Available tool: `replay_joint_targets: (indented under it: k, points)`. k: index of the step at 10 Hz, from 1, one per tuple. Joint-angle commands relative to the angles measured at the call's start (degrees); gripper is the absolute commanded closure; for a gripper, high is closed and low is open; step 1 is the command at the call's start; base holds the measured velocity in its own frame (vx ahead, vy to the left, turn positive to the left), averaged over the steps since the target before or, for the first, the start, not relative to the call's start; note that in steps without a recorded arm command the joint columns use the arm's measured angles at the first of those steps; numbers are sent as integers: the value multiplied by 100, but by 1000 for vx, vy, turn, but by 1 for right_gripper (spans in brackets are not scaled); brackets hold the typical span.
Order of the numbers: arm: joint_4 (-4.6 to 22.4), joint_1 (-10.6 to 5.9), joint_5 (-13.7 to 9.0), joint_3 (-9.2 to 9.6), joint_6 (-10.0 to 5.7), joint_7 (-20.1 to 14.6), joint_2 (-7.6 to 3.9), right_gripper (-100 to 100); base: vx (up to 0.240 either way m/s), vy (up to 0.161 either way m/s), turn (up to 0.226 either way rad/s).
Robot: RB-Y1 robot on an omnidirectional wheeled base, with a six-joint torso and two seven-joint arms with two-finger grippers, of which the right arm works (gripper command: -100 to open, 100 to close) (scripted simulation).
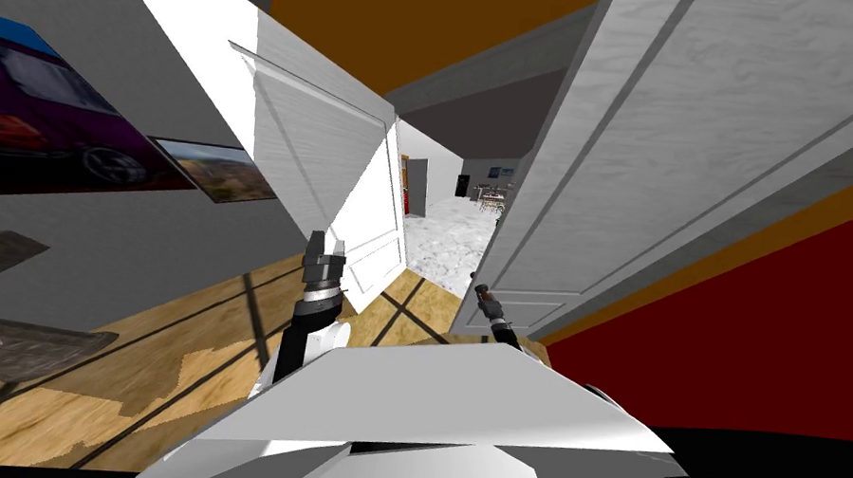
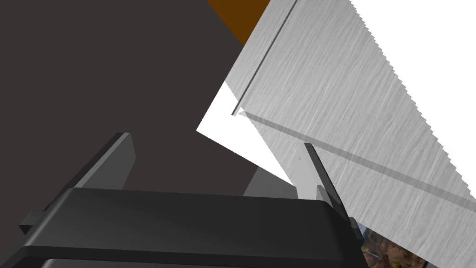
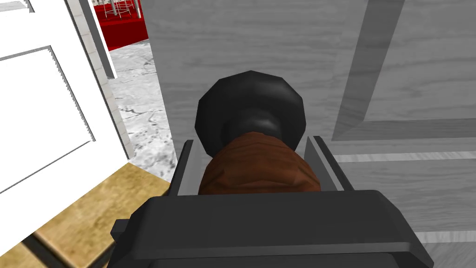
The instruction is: Pull the door open
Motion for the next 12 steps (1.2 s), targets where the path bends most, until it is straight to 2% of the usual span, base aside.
replay_joint_targets:
  k: [1, 2, 3, 5, 9, 11, 12]
  points:
    - [-31, 69, 90, 132, -125, -168, -79, 100, -247, -76, 68]
    - [12, 24, 56, 81, -80, -108, -56, 100, -113, -36, 18]
    - [42, 119, 126, 186, -252, -244, -137, 100, -160, -55, 135]
    - [57, 185, 174, 257, -389, -341, -211, 100, -196, -60, 108]
    - [108, 402, 334, 491, -840, -659, -453, 100, -199, -88, 120]
    - [126, 483, 394, 579, -1009, -778, -544, 100, -225, -83, 114]
    - [141, 446, 383, 562, -966, -736, -501, 100, -100, -24, 15]
